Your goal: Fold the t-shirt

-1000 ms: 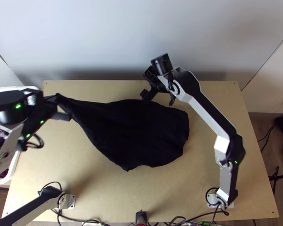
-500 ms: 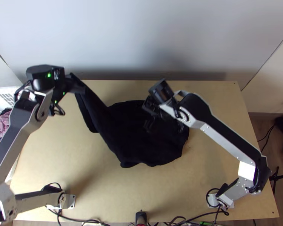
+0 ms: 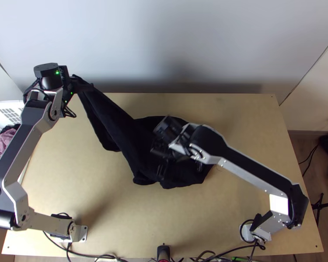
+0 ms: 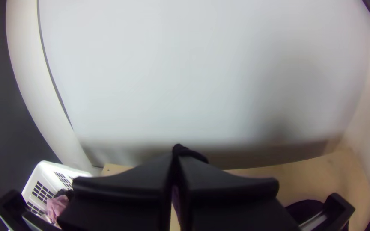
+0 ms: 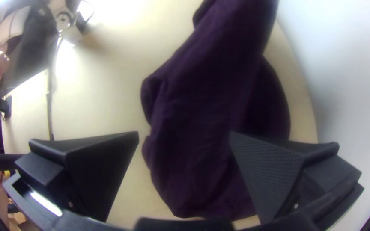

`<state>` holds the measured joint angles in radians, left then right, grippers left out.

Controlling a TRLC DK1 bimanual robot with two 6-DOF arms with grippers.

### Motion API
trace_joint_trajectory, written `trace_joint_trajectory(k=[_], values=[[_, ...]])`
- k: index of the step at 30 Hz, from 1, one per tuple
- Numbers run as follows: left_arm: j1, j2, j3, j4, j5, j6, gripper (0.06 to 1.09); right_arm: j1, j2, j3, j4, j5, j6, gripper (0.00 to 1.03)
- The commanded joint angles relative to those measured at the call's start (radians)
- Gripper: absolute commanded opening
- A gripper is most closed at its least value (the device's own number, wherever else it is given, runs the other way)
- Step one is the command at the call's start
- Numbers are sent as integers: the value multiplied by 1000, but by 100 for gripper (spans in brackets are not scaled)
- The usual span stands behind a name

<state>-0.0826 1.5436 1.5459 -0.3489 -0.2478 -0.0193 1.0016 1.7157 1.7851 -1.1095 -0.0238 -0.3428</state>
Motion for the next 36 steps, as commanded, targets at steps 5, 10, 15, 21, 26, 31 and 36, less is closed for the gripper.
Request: trace_joint_trajectory(k=[5,10,15,21,26,31,36], values=[[17,47,6,8,-7,-41,9,127,73,-53,-6,-102,5,98],[-22,18,-6,-5,-7,-59,9,129,119,-49,31,-126,2,98],[-48,-2,-46,-4,-7,-59,9,131,170,-39,74,-130,5,98],[-49,1,-60,-1,-7,-59,9,143,231,-39,112,-159,2,98],[-49,1,-72,-1,-7,-59,9,166,263,2,116,-183,10,98],[-52,4,-73,2,-7,-67,9,173,305,10,129,-191,7,98],[-55,-4,-83,-4,-7,-74,9,155,374,48,148,-189,1,98]])
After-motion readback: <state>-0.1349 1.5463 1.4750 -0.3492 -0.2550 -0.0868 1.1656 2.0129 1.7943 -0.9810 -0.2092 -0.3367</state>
